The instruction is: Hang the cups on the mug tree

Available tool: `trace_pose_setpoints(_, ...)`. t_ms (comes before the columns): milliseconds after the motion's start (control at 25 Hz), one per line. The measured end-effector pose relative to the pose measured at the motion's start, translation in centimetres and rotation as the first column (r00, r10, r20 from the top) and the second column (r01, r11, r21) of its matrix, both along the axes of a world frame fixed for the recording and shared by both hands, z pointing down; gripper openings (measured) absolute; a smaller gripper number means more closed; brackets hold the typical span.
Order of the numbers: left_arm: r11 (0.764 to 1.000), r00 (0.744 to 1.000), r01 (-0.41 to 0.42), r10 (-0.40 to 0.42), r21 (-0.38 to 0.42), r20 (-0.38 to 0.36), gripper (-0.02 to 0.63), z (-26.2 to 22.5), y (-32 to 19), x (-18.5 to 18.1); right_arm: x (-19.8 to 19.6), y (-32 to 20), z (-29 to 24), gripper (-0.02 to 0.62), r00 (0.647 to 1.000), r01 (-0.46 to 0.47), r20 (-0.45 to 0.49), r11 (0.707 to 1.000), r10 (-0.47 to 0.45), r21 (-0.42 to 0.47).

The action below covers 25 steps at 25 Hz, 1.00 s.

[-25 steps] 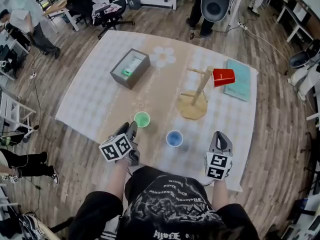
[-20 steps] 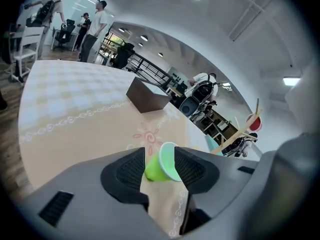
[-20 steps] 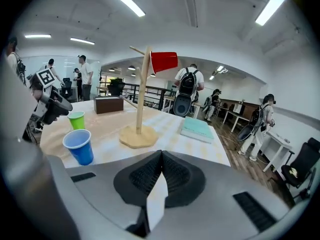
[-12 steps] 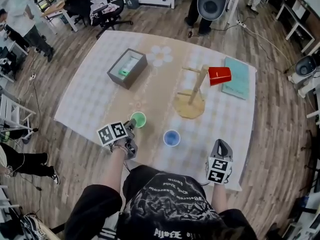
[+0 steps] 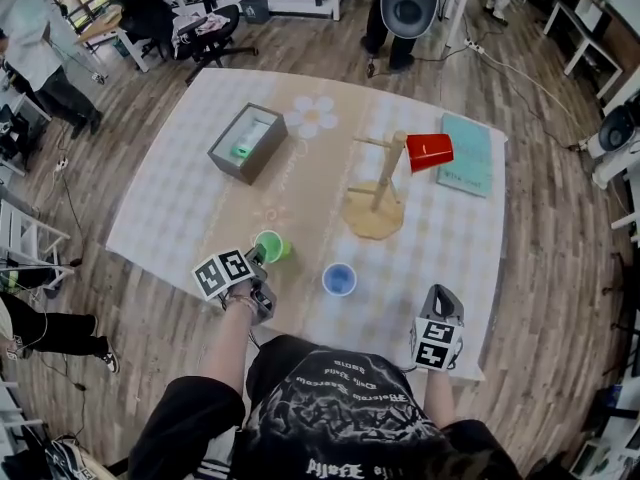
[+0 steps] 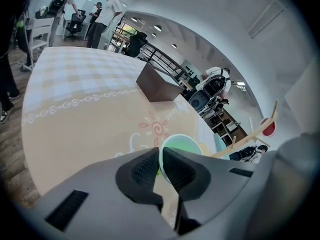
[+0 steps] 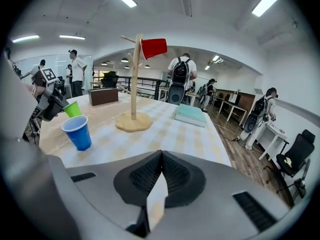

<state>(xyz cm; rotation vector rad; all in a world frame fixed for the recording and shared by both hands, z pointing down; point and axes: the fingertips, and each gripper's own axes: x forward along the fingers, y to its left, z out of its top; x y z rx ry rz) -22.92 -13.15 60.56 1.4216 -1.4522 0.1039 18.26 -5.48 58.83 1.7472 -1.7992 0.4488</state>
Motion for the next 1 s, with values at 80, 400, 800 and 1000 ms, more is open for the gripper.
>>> trace_pose_setpoints(80,1.0,1.0,0.0,0.0,0.005,0.019,0.041,-0.3,-0.2,0.0,-0.1,0.1,0.2,0.009,1.0,-0.002,0.0,1.0,0.002,-0.008)
trace_pose_setpoints(400,0.997,0.994,-0.061,0.056,0.045,0.093,0.04,-2.2,-1.5,1.8,-0.4,1.0,0.9,0.009,1.0,0.002,-0.002,0.999,-0.002,-0.039)
trace_pose_setpoints(800,0.975,0.965,-0.137,0.092,0.174,0.247,0.04,-8.2,-4.5,3.6,0.0,1.5,1.1,0.009,0.999,-0.032,-0.014,0.999,0.031,-0.042)
trace_pose_setpoints(1000,0.935,0.921,-0.183,0.055,0.304,0.386,0.04,-14.4,-6.5,4.9,0.0,1.9,0.8,0.009,0.999,-0.039,-0.027,0.998,0.038,-0.04)
